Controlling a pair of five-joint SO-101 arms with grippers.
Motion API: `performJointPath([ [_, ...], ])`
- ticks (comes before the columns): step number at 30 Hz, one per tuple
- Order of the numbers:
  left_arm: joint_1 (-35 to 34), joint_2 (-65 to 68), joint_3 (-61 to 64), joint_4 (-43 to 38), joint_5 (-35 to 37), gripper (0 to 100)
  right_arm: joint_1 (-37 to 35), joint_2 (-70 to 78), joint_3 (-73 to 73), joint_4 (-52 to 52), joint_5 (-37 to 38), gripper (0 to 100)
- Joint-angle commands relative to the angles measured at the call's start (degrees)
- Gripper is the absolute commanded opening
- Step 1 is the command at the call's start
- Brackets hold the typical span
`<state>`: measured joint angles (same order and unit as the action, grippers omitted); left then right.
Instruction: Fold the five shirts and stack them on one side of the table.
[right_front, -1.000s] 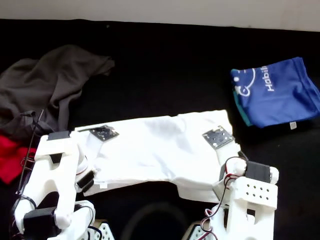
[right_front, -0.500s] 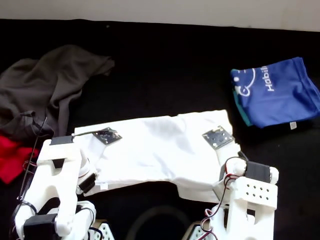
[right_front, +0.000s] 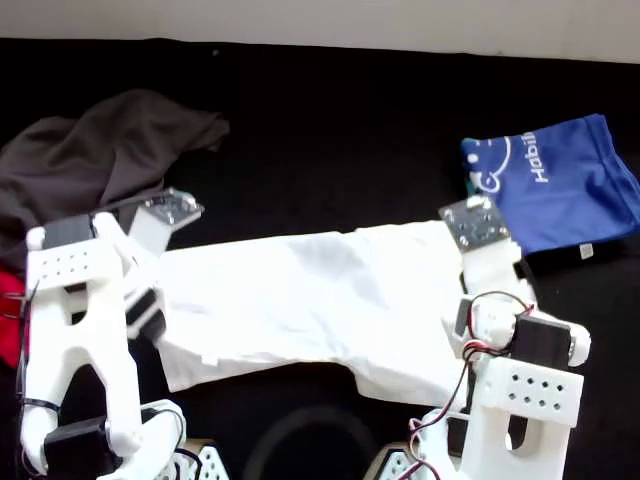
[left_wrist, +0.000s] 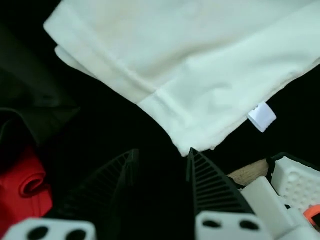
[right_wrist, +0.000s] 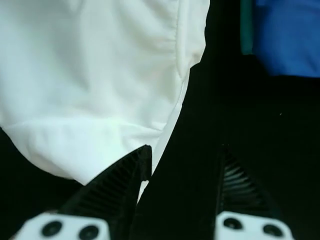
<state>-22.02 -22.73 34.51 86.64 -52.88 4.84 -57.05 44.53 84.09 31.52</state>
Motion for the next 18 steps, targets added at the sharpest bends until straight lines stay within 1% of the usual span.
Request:
performJointPath([
  [1,-0.40,-0.31,-6.46,2.64,-0.70,17,-4.09,-0.22,-5.23,-0.84,-2.55,20.9],
  [4,-0.31,-0.22,-7.25,2.29,-0.62,17,-6.81,-0.04,-4.97,-3.82,-4.66,20.8],
  [5,0.13,-0.13,-7.08,1.58,-0.35,15,-7.43,0.66,-4.26,-5.49,-5.54,19.5],
  [6,1.19,-0.13,-6.29,0.44,-0.26,10,-7.78,1.98,-3.56,-7.16,-6.51,15.9],
  [7,2.42,-0.13,-4.88,-1.23,0.70,3,-8.48,4.09,-3.21,-9.01,-7.21,9.9],
  [8,3.82,-0.13,-3.38,-3.25,2.73,0,-9.10,6.64,-3.12,-10.68,-7.74,2.5],
  [9,5.49,-0.13,-1.63,-5.27,4.84,3,-9.63,9.63,-3.21,-12.26,-8.00,0.0],
  [10,7.08,-0.13,0.13,-7.30,6.33,1,-10.15,12.88,-3.30,-13.49,-8.09,2.7],
  [14,13.93,0.04,7.34,-17.05,11.08,1,-12.18,26.59,-6.55,-20.26,-8.18,0.7],
  [16,14.99,2.24,9.01,-22.77,13.89,1,-12.18,33.71,-8.66,-23.43,-8.70,0.8],
  [18,14.81,7.34,8.22,-26.90,15.74,1,-12.00,40.40,-11.82,-25.45,-11.87,0.8],
])
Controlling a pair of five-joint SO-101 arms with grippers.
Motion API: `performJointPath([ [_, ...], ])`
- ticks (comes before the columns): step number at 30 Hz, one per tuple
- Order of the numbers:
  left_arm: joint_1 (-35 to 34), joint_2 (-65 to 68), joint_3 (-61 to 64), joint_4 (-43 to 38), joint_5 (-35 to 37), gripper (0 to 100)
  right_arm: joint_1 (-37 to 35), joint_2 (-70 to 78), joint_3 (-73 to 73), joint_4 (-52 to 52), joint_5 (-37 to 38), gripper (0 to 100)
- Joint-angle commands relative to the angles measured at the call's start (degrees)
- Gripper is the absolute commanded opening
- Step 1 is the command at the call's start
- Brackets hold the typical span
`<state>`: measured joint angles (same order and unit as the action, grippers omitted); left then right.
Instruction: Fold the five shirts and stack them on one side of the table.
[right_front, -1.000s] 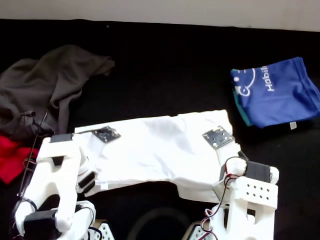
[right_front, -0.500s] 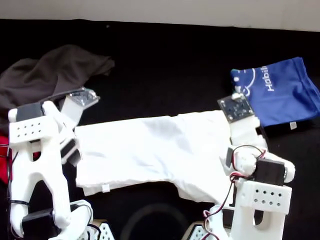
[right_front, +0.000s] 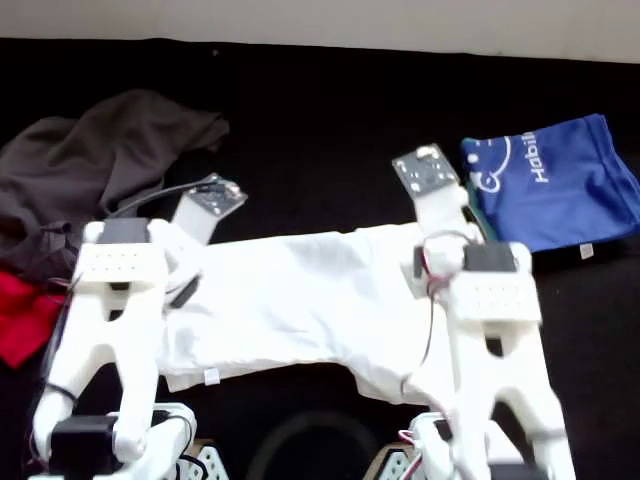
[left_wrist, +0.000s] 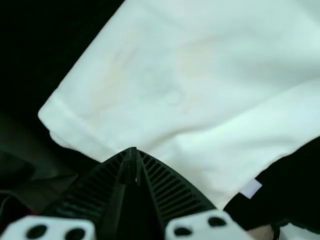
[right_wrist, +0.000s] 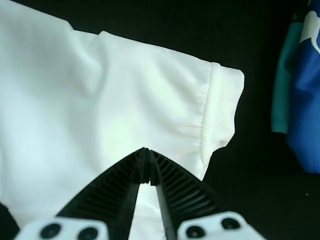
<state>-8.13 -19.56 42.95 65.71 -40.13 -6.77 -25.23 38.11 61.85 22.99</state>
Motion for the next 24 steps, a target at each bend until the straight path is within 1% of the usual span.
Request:
performJointPath([
  [1,0.84,7.60,-1.36,-7.03,3.52,1,-0.40,11.65,-7.25,-3.56,-5.01,0.8],
  [5,-0.75,23.52,-11.38,-7.56,5.63,1,-0.57,22.55,-14.64,-3.91,-8.70,0.8],
  [7,-1.71,30.99,-17.80,-5.10,5.89,1,-0.48,27.56,-17.71,-4.00,-9.05,0.8],
  [11,-3.56,42.77,-32.04,4.04,5.98,1,-0.22,37.14,-23.25,-4.00,-9.05,0.8],
  [15,-7.25,52.53,-48.31,12.31,5.98,1,0.22,45.67,-31.78,-4.00,-9.14,0.8],
  [19,-9.54,64.22,-68.70,20.48,5.98,1,0.31,53.49,-44.53,-4.00,-9.14,0.8],
  [24,-9.63,81.01,-97.45,30.42,6.07,1,0.22,64.22,-61.32,-3.56,-9.14,0.8],
])
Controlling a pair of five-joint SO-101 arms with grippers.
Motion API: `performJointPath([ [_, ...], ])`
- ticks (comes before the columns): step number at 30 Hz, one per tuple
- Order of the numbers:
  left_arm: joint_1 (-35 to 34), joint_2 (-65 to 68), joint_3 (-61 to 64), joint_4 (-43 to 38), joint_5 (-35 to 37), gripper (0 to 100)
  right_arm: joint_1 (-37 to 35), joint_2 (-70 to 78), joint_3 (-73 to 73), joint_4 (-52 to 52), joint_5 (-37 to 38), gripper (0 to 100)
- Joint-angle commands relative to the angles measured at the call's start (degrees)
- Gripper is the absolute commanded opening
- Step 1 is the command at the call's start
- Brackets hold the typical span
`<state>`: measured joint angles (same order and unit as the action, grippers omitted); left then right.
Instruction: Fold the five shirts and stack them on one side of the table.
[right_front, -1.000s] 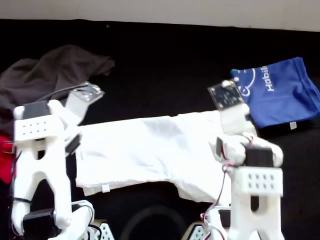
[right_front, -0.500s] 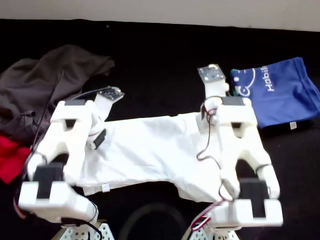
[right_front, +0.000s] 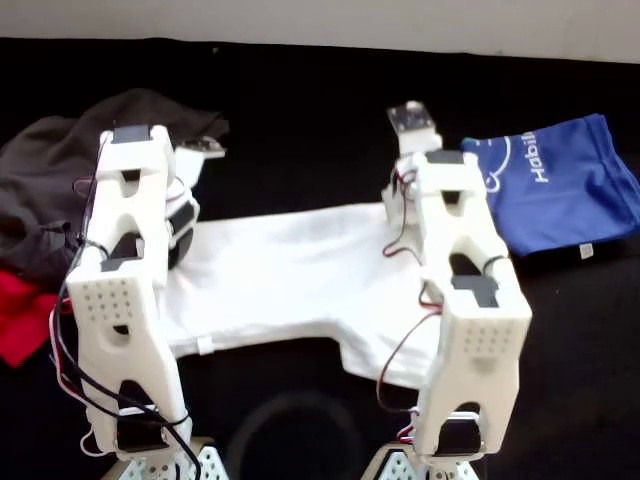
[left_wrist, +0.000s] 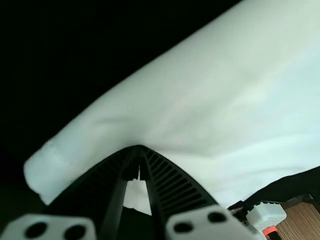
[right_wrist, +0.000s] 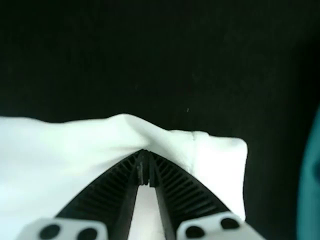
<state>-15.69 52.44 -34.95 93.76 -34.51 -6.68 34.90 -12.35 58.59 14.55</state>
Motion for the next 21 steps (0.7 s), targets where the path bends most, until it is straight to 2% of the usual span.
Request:
performJointPath([
  [1,-2.07,12.09,-25.36,4.13,0.53,1,0.13,6.20,-13.49,0.13,-0.70,0.8],
  [5,-2.51,19.82,-40.92,7.56,4.48,1,-0.04,11.30,-23.34,9.63,-0.70,0.8],
  [9,-2.68,17.01,-40.04,7.74,5.19,1,-0.13,11.65,-30.90,21.14,-0.79,0.8],
  [14,-1.80,6.46,-30.90,7.82,5.19,1,-0.31,11.65,-42.68,30.37,-0.79,0.8],
  [19,-0.40,-10.15,-13.58,7.74,5.10,1,-3.74,11.65,-58.33,42.42,-0.79,0.8],
  [21,0.04,-16.92,-6.02,7.65,4.92,1,-4.88,11.56,-62.55,42.68,-2.90,0.8],
])
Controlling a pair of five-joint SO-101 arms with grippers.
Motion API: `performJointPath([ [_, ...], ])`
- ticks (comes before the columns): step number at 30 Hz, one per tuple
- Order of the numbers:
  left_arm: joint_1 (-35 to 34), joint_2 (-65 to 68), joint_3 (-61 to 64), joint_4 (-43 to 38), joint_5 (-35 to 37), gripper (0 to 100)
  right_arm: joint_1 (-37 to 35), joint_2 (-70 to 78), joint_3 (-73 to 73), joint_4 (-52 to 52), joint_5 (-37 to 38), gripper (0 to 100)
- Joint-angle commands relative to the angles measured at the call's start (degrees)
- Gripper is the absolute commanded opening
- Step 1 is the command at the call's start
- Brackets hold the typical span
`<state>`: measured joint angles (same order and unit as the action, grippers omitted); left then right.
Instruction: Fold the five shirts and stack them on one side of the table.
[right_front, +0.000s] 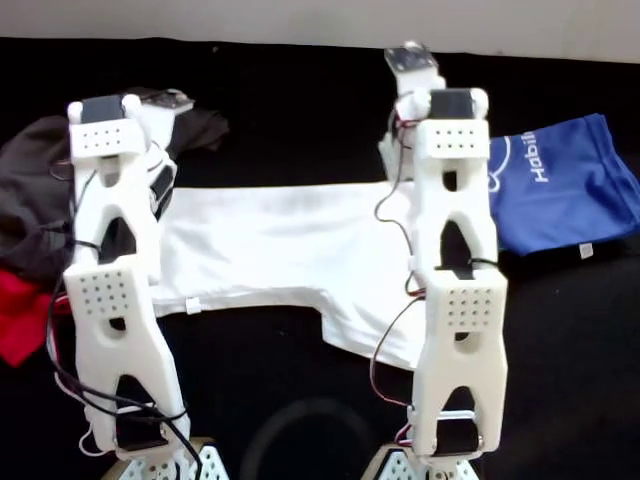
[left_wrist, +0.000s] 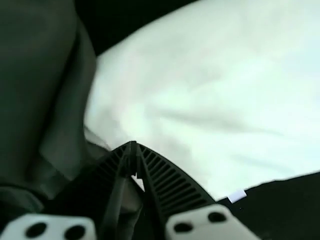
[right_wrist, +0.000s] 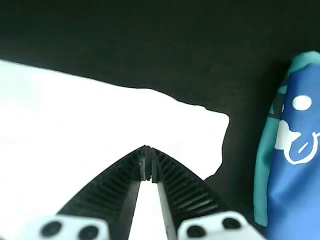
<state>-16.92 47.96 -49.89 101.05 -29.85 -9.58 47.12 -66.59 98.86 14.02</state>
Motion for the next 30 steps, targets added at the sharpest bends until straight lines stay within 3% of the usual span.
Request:
performJointPath([
  [1,1.45,-15.78,12.70,0.26,0.18,1,-1.98,-0.66,-9.80,2.33,-4.48,0.8],
  [5,0.92,-26.95,28.09,-2.20,0.09,1,-2.95,-0.66,-11.03,2.33,-9.67,0.8],
  [12,0.31,-42.33,65.10,-22.51,0.00,1,-8.48,-11.91,-2.07,2.42,-10.73,0.8],
  [17,-0.57,-49.89,83.38,-36.40,0.09,1,-10.95,-30.29,23.08,2.24,-10.37,0.8],
  [22,-3.38,-50.59,89.63,-46.24,0.18,1,-9.80,-46.02,51.03,-0.22,-10.20,0.8],
  [26,-5.23,-50.59,93.05,-53.27,0.44,1,-10.77,-54.37,76.44,-13.93,-7.56,0.8],
  [30,-5.23,-50.68,93.32,-53.36,0.44,1,-13.32,-60.62,97.89,-31.43,-5.10,0.8],
])
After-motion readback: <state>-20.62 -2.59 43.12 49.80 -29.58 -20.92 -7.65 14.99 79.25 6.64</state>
